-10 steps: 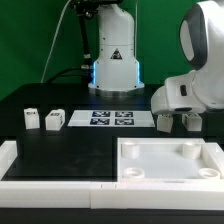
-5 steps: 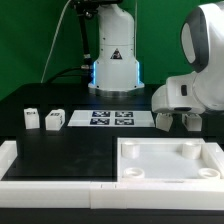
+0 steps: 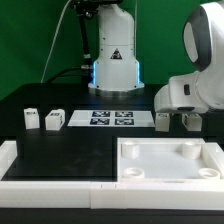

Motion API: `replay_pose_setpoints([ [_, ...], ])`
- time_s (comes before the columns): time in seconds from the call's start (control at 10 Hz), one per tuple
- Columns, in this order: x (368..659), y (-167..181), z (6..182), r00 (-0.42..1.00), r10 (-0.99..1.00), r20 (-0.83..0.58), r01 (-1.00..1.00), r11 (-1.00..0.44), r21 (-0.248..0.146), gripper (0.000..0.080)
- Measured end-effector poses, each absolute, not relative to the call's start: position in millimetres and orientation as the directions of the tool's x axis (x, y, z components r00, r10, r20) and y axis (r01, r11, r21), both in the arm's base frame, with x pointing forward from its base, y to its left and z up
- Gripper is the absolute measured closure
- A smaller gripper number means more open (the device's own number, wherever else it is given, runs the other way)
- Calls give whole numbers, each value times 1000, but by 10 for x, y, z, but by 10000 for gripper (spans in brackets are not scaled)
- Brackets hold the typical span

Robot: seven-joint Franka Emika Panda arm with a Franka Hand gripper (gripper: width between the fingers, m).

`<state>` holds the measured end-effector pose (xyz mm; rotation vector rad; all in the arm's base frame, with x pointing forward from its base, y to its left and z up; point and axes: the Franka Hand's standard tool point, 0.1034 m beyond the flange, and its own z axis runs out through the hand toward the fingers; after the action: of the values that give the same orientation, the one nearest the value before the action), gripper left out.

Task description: Assemble one leg

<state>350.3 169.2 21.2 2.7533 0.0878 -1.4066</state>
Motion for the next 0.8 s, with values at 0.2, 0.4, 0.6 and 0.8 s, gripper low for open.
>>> replay_pose_setpoints([
  [0.2,3500,1709,256,583,34,-811,84,-996,19,150],
  [0.4,3505,1691,231,585,37,-810,82,-997,14,150],
  [0.6,3500,1678,132,598,35,-801,74,-997,12,150],
  [0.8,3483,1650,87,600,35,-799,71,-997,10,150],
])
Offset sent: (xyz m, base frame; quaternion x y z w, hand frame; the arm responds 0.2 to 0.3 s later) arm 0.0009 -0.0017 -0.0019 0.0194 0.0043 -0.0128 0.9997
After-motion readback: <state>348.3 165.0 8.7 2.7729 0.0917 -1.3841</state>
